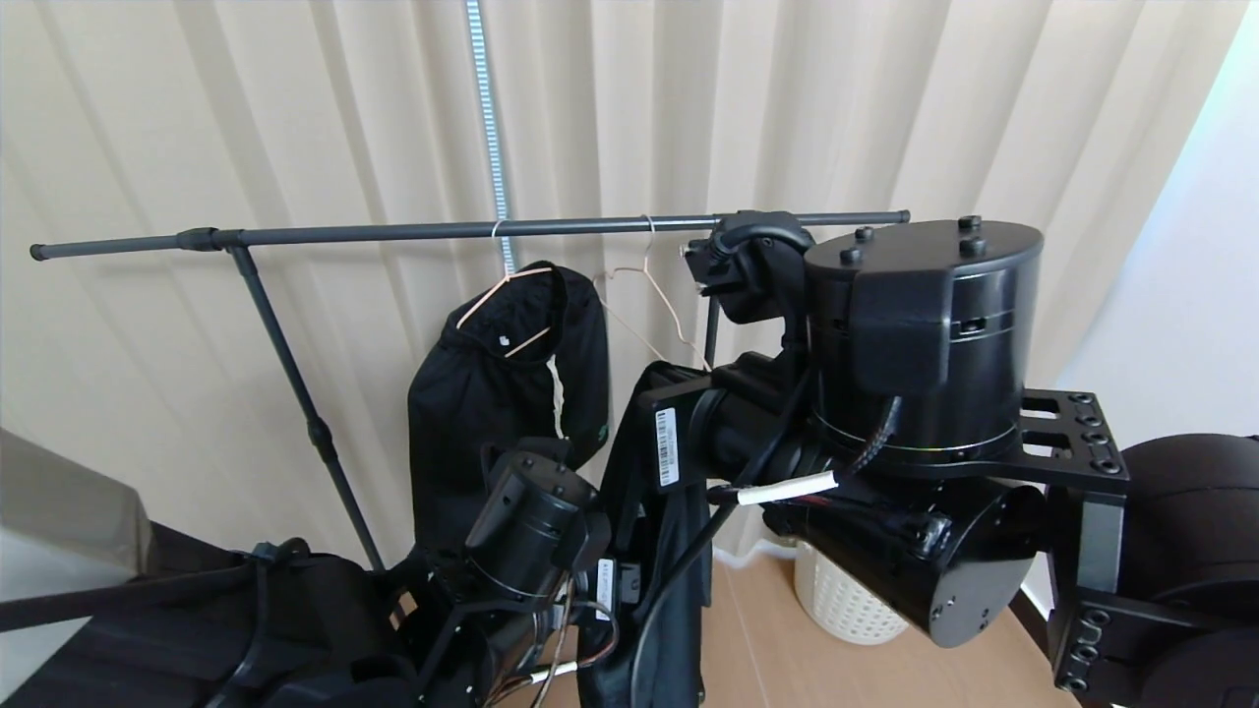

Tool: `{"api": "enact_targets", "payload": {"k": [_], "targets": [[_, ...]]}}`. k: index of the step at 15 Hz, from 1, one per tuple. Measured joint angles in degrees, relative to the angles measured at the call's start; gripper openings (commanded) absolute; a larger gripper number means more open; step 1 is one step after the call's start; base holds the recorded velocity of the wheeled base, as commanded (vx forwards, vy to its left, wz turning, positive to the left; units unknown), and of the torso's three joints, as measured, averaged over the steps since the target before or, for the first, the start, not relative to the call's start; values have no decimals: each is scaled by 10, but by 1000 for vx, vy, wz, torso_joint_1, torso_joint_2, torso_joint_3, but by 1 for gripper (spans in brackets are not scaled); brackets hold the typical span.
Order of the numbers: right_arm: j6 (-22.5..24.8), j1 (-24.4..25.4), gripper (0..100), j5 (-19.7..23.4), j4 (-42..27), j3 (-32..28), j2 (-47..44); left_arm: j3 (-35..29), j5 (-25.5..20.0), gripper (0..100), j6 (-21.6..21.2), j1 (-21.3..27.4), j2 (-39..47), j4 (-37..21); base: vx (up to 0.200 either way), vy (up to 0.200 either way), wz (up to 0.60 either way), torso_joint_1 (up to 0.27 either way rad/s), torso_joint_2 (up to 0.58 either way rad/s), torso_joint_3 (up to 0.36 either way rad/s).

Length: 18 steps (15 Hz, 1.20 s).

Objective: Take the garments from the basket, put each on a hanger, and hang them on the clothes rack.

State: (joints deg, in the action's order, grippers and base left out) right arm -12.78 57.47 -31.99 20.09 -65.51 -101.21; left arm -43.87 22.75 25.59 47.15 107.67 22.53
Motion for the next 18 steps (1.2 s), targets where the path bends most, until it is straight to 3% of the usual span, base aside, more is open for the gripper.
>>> {"api": "enact_targets", "payload": {"k": [5,14,15,18], "targets": [[1,-4,0,-1,-1,3,18,1,0,100,0,0,31,2,0,0,0,0,0,0],[4,-97,0,2,4,-10,3,13,2,100,-10,3,4,0,0,0,0,0,0,0],[4,-103,0,3,4,-12,0,17,2,0,-13,3,2,1,0,0,0,0,0,0],[5,-119,0,4,4,-16,-4,21,2,0,-14,5,-6,2,0,0,0,0,0,0]]}}
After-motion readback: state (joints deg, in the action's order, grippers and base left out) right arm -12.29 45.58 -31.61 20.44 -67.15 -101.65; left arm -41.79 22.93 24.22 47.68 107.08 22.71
